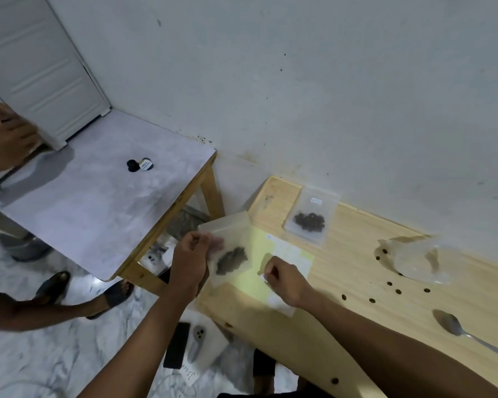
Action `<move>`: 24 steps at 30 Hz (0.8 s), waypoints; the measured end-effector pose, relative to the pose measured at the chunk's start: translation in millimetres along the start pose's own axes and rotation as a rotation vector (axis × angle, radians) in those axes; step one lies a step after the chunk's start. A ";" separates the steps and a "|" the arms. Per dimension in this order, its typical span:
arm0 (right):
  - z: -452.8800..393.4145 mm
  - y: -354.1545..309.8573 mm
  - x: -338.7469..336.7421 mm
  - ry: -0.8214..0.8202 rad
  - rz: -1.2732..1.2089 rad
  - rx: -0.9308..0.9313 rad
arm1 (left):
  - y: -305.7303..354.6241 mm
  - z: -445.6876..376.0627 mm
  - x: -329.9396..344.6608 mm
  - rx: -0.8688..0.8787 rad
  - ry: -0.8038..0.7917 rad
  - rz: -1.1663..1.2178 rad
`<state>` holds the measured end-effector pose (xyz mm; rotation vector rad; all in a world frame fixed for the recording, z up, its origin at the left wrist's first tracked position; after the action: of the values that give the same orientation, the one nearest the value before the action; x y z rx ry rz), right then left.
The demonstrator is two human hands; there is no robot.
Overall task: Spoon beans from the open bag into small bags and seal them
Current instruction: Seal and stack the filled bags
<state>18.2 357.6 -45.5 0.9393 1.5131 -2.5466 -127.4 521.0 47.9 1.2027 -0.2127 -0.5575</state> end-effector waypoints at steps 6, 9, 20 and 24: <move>8.8 -38.6 -90.0 0.269 -0.269 -0.037 | 32.6 2.3 38.9 0.137 -0.065 -0.095; 15.0 -69.0 -119.4 0.330 -0.323 -0.107 | 43.7 0.7 69.6 0.157 -0.130 -0.082; 36.3 -82.7 -165.6 0.571 -0.352 -0.075 | 74.0 9.9 139.1 0.294 -0.213 -0.171; 42.3 -75.7 -173.3 0.619 -0.362 -0.064 | 78.2 14.1 151.7 0.318 -0.240 -0.181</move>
<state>115.1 317.0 117.4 1.6974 2.0639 -2.5340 17.9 450.6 104.9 1.4718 -0.4105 -0.8507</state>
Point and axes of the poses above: each hand's wrist, its own z-axis away from the middle knuckle, its own x-axis out of the palm, y = z × x, the point moved 10 cm from there along -z, towards the middle knuckle, and after that the axes turned 1 degree about -z, right-handed, at the moved point
